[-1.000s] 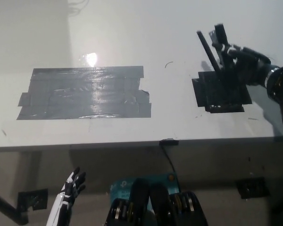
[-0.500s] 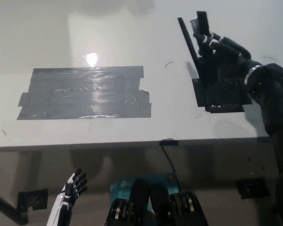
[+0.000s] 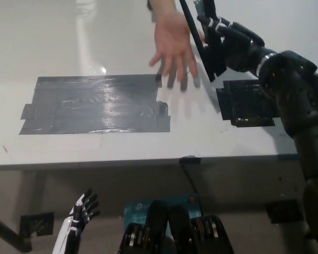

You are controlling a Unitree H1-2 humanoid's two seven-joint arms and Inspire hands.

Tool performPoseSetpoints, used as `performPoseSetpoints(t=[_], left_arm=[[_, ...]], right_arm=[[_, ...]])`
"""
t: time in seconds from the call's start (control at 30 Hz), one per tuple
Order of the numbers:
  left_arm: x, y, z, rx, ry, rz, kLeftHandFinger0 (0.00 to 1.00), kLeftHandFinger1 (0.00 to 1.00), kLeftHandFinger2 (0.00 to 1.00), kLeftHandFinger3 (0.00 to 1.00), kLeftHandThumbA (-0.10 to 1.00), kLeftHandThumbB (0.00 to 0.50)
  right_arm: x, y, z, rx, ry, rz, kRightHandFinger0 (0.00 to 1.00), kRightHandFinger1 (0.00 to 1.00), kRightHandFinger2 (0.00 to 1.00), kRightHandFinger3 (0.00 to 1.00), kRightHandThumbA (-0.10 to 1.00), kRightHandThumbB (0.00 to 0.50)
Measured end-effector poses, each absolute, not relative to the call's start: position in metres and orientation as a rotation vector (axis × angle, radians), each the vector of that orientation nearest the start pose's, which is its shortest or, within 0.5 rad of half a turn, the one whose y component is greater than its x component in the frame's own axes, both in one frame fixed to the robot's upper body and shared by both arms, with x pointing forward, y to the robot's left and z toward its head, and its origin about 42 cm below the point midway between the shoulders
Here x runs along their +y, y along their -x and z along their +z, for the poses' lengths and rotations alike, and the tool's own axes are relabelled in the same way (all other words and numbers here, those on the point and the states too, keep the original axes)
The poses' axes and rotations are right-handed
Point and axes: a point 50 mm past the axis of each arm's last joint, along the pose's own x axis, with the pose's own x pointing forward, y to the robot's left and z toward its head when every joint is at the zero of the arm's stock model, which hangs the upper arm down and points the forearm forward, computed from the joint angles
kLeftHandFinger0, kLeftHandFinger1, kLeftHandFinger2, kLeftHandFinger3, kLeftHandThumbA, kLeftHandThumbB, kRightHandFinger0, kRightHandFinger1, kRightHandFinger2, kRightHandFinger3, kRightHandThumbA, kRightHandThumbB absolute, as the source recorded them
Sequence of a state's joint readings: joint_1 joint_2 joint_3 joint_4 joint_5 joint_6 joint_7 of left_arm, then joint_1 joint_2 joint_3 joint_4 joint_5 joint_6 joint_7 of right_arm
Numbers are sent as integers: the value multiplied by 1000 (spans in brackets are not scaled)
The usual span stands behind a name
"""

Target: A stapler is kept on the black spot marked on the desk infront of the robot. The robot picks up the stapler using its right hand and passes it to a person

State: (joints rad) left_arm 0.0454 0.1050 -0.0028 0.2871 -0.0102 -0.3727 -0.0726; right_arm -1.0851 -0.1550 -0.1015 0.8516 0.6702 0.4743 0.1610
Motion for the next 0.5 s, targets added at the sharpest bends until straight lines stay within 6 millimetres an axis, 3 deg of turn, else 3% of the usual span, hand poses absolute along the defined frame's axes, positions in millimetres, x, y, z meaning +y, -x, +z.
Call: performPoseSetpoints(t=[0.1, 0.13, 0.17, 0.27, 0.37, 0.4, 0.47, 0.5], left_arm=[[249, -254, 33, -38, -99, -68, 898, 927, 931, 938, 1000, 424], [249, -254, 33, -38, -99, -68, 881, 917, 923, 930, 1000, 420], [249, -254, 33, -38, -99, -68, 876, 915, 921, 929, 1000, 420], [250, -254, 33, -39, -100, -71, 821, 882, 894, 905, 1000, 437], [250, -254, 33, -41, -103, -78, 812, 871, 881, 887, 1000, 433], [250, -254, 33, -41, -103, -79, 807, 863, 872, 874, 1000, 434], [250, -254, 33, -45, -103, -80, 799, 857, 867, 869, 1000, 438], [250, -254, 34, -46, -103, -81, 770, 840, 853, 858, 1000, 444]], right_arm=[[-169, -567, 317, 235, -518, 383, 0, 0, 0, 27, 940, 19], [-169, -568, 319, 238, -516, 373, 0, 0, 0, 135, 909, 22], [-168, -569, 320, 238, -513, 364, 0, 0, 0, 156, 883, 25], [-166, -572, 327, 238, -512, 333, 0, 0, 0, 20, 887, 15], [-160, -578, 334, 261, -469, 289, 0, 0, 0, 16, 914, 34], [-158, -579, 336, 267, -452, 277, 0, 0, 0, 15, 846, 2], [-150, -585, 341, 282, -390, 243, 0, 0, 0, 3, 848, 11], [-145, -586, 343, 283, -360, 229, 0, 0, 0, 0, 884, 67]])
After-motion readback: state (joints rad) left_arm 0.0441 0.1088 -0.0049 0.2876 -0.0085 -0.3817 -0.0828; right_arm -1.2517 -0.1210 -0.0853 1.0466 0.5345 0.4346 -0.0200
